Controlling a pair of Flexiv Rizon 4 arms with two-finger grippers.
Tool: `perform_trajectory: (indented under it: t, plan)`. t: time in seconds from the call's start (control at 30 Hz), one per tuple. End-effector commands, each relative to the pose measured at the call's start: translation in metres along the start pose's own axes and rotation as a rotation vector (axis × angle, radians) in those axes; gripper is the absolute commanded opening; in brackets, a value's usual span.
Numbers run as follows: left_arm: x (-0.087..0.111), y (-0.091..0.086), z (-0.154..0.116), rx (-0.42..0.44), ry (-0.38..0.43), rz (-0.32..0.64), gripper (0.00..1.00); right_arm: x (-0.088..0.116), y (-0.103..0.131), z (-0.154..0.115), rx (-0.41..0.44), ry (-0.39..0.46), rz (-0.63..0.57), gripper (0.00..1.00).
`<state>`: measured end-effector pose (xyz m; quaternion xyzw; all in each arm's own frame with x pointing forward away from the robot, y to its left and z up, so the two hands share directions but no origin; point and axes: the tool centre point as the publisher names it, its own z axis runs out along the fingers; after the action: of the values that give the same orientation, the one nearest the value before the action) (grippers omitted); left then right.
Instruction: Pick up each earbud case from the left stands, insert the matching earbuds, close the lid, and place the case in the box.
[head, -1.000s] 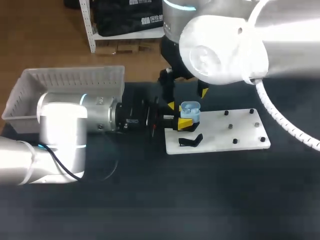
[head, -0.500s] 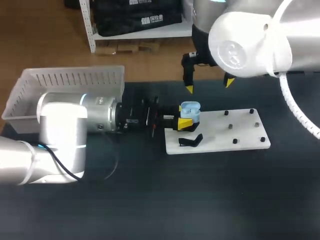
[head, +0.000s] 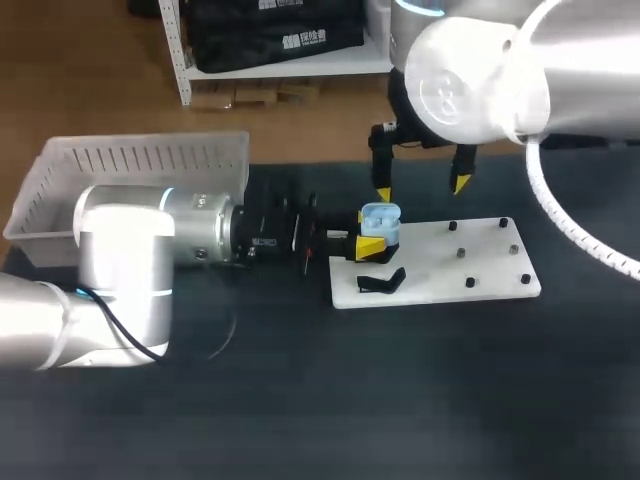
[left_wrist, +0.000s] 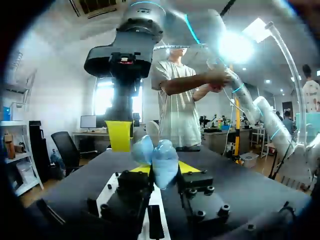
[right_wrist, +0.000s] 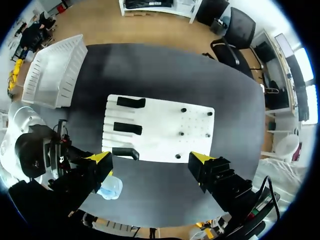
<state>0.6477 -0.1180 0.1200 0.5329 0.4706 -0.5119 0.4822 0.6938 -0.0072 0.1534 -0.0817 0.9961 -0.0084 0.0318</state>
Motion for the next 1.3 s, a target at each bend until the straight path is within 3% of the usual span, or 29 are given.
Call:
perform_trajectory:
  t: [0.03, 0.33, 0.47, 0.57, 0.77, 0.93, 1.17, 1.3]
  plan:
    - [0.0, -0.001, 0.001, -0.007, -0.001, 0.003, 0.0, 0.003, 0.003, -0.001, 0.002, 0.018, -0.003, 1.0]
    - [0.0, -0.001, 0.001, -0.007, -0.001, 0.003, 0.0, 0.025, 0.008, -0.007, -0.012, 0.045, -0.018, 1.0]
    - [0.0, -0.001, 0.001, -0.007, -0.001, 0.003, 0.0, 0.025, 0.005, -0.011, -0.03, 0.037, -0.008, 1.0]
    - [0.0, -0.001, 0.001, -0.007, -0.001, 0.003, 0.0, 0.022, -0.001, -0.019, 0.025, -0.033, 0.028, 1.0]
    - [0.0, -0.001, 0.001, -0.007, -0.001, 0.003, 0.0, 0.021, -0.03, -0.046, 0.029, -0.163, 0.142, 1.0]
    - [-0.004, 0.014, -0.031, -0.111, 0.021, 0.019, 0.0, 0.029, -0.056, -0.054, -0.01, -0.194, 0.226, 1.0]
    - [-0.017, 0.043, -0.105, -0.317, 0.057, 0.027, 0.0, 0.029, -0.056, -0.054, -0.01, -0.194, 0.226, 1.0]
    - [-0.02, 0.061, -0.152, -0.441, 0.122, 0.025, 0.0, 0.029, -0.056, -0.054, -0.01, -0.194, 0.226, 1.0]
